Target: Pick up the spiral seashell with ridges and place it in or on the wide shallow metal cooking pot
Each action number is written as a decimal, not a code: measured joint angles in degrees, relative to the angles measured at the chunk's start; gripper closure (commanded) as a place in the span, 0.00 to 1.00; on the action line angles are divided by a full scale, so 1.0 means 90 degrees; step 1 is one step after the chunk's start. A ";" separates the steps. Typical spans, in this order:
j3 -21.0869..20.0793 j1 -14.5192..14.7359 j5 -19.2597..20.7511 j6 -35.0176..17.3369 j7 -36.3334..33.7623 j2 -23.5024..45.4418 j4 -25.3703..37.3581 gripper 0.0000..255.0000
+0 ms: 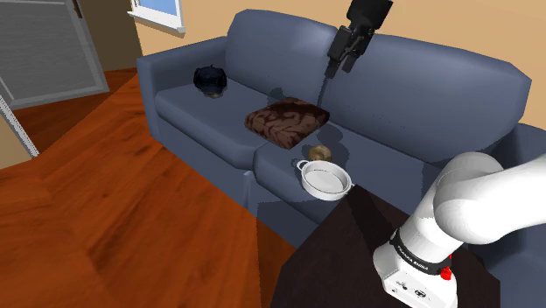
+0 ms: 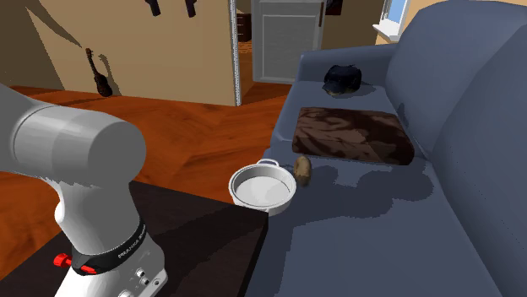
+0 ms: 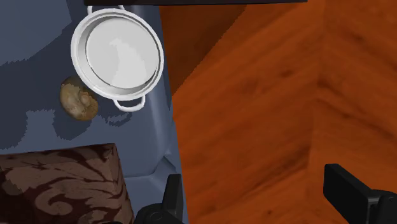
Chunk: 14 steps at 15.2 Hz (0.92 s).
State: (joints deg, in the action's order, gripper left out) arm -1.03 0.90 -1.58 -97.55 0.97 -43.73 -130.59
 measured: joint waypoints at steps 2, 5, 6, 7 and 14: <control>0.0062 -0.0009 0.0015 -0.0062 0.0070 0.0000 -0.0069 0.00; 0.0371 -0.0054 0.0082 -0.0376 0.0427 0.0027 -0.0389 0.00; 0.0518 -0.0083 0.0123 -0.0536 0.0595 0.0025 -0.0567 0.00; 0.0622 -0.0096 0.0141 -0.0704 0.0718 0.0063 -0.0711 0.00; 0.1601 -0.0244 0.0329 -0.1764 0.1842 0.0583 -0.1370 0.00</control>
State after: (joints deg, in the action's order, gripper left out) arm 13.38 -1.29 1.38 -113.42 17.55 -38.49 -142.92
